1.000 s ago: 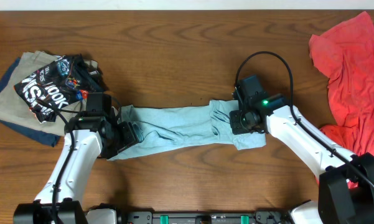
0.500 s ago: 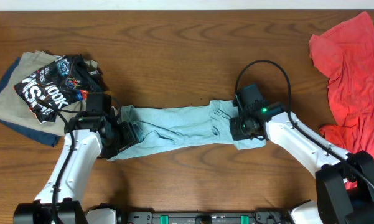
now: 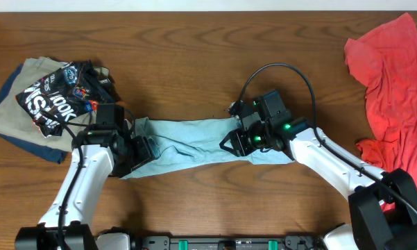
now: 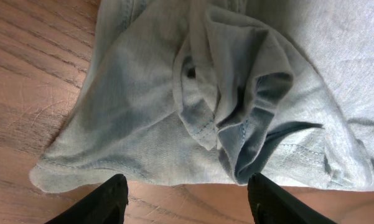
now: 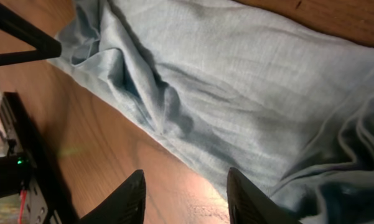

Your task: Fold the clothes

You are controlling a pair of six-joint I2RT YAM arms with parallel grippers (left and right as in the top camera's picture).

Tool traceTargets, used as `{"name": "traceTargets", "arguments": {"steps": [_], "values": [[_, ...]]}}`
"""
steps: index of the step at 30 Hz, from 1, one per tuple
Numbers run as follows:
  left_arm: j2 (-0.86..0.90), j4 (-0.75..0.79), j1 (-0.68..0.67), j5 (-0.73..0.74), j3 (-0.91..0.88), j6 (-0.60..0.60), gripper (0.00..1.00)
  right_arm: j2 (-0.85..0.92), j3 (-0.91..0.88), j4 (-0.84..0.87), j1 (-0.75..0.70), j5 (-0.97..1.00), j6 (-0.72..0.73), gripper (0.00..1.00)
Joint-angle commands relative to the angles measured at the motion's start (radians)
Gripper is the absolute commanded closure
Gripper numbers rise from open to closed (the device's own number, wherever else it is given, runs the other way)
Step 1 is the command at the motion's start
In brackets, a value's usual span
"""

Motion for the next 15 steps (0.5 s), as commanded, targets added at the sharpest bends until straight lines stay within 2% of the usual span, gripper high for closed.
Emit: {"name": "traceTargets", "arguments": {"steps": [1, 5, 10, 15], "values": [[0.004, -0.005, 0.004, -0.002, -0.008, 0.013, 0.36, 0.008, -0.002, 0.000, 0.003, -0.008, -0.007, 0.60], [0.004, -0.006, 0.004, -0.002, -0.008, 0.013, 0.36, 0.001, 0.025, -0.056, -0.009, 0.205, 0.049, 0.64], [0.004, -0.006, 0.004, -0.003, -0.008, 0.014, 0.36, -0.011, 0.069, -0.123, -0.017, 0.472, 0.096, 0.62], [0.004, -0.006, 0.004, -0.006, -0.008, 0.014, 0.36, -0.010, 0.067, -0.165, -0.017, 0.603, 0.148, 0.60]]}}
